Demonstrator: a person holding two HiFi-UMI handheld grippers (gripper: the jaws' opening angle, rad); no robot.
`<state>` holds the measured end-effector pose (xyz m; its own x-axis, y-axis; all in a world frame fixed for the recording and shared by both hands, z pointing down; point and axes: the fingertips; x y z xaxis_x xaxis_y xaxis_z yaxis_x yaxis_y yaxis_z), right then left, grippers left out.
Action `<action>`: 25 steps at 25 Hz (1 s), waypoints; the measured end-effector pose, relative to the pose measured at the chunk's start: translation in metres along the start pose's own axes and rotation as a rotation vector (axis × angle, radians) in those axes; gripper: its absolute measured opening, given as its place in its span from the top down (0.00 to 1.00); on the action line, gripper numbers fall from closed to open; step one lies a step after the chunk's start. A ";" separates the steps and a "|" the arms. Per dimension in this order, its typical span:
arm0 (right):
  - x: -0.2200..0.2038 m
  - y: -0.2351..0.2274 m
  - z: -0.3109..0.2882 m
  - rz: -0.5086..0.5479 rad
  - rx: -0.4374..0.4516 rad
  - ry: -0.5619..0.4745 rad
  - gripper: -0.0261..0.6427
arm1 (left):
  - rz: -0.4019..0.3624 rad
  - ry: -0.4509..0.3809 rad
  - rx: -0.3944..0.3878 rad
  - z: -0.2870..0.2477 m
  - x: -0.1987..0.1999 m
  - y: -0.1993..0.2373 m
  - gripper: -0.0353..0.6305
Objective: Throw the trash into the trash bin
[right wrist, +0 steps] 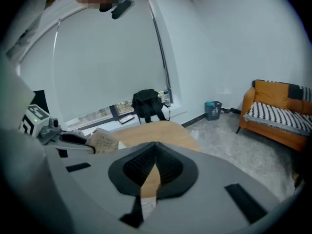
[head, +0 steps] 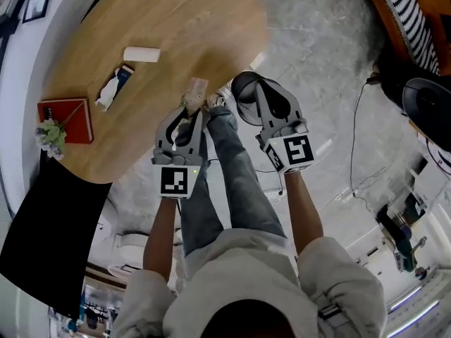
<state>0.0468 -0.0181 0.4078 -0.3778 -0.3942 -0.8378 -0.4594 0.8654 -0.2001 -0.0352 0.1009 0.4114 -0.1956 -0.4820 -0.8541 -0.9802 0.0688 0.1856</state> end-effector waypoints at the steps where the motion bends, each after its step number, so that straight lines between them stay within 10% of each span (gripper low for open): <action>1: 0.000 -0.013 0.008 -0.014 -0.033 -0.005 0.92 | -0.018 0.008 -0.039 -0.010 0.001 -0.013 0.81; 16: -0.069 -0.121 0.156 -0.237 -0.457 -0.057 0.92 | -0.397 0.235 -0.639 -0.092 -0.074 -0.206 0.81; 25: -0.102 -0.133 0.198 -0.339 -0.564 -0.067 0.92 | -0.645 0.326 -0.858 -0.110 -0.133 -0.270 0.81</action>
<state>0.3058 -0.0316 0.4191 -0.0959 -0.5804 -0.8086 -0.9015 0.3951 -0.1766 0.2586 0.0503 0.5279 0.4816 -0.4245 -0.7667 -0.5253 -0.8401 0.1352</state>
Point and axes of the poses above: the fingertips, and each gripper's own axes: z backward along the fingers, y to its left, x out of its top, and after that the axes turned 2 degrees about -y, right-handed
